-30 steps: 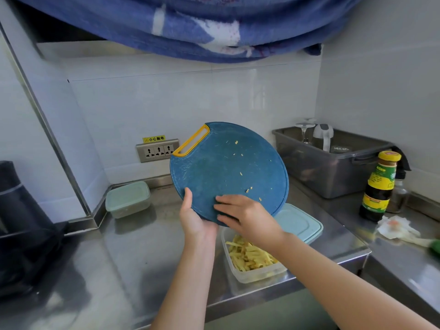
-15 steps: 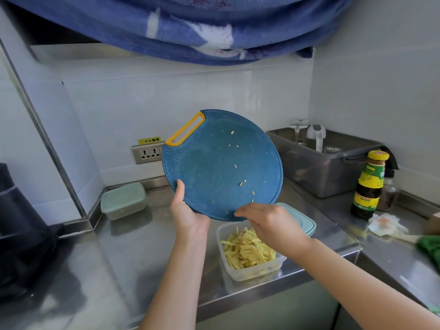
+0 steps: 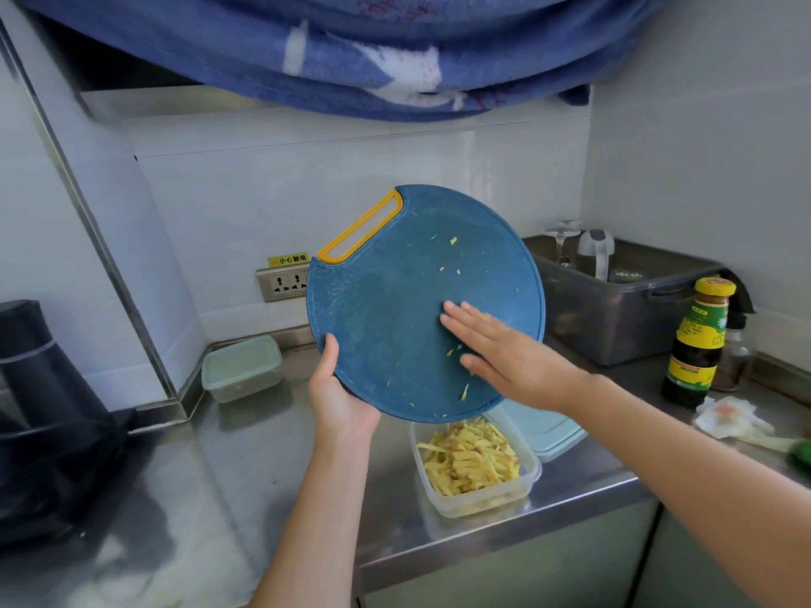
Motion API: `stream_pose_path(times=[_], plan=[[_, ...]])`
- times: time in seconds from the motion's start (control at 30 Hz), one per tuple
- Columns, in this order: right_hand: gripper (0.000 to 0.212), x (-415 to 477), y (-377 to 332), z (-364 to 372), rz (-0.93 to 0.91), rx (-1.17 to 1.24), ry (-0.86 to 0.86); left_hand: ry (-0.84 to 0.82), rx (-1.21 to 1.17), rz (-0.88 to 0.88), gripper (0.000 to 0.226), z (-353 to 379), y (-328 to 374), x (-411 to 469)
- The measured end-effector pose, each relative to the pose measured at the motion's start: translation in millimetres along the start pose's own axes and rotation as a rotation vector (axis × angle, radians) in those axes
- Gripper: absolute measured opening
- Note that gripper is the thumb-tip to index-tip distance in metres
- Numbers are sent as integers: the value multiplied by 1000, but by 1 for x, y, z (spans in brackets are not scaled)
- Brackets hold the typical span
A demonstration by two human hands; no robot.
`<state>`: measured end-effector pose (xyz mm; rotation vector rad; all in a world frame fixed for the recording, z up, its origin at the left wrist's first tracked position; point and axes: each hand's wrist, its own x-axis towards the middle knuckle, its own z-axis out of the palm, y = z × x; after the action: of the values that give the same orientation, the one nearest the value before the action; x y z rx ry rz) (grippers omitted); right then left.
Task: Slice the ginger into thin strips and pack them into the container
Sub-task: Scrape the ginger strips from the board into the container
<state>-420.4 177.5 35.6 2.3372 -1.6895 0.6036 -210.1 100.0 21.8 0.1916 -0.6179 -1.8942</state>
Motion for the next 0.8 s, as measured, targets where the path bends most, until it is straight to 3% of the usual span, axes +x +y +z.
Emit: stream_pose_path(times=[0.13, 0.23, 0.5, 0.6, 0.8], plan=[[60, -44, -15, 27, -60, 5, -44, 15, -27, 49, 36, 2, 6, 5], [46, -67, -26, 32, -71, 35, -6, 19, -47, 85, 34, 0, 10, 9], [16, -22, -24, 0, -7, 85, 374, -49, -48, 81, 37, 1, 11, 7], [26, 2, -19, -15, -29, 30, 397, -56, -14, 49, 37, 0, 11, 5], [56, 43, 13, -52, 158, -17, 314, -53, 40, 18, 37, -4, 15, 4]])
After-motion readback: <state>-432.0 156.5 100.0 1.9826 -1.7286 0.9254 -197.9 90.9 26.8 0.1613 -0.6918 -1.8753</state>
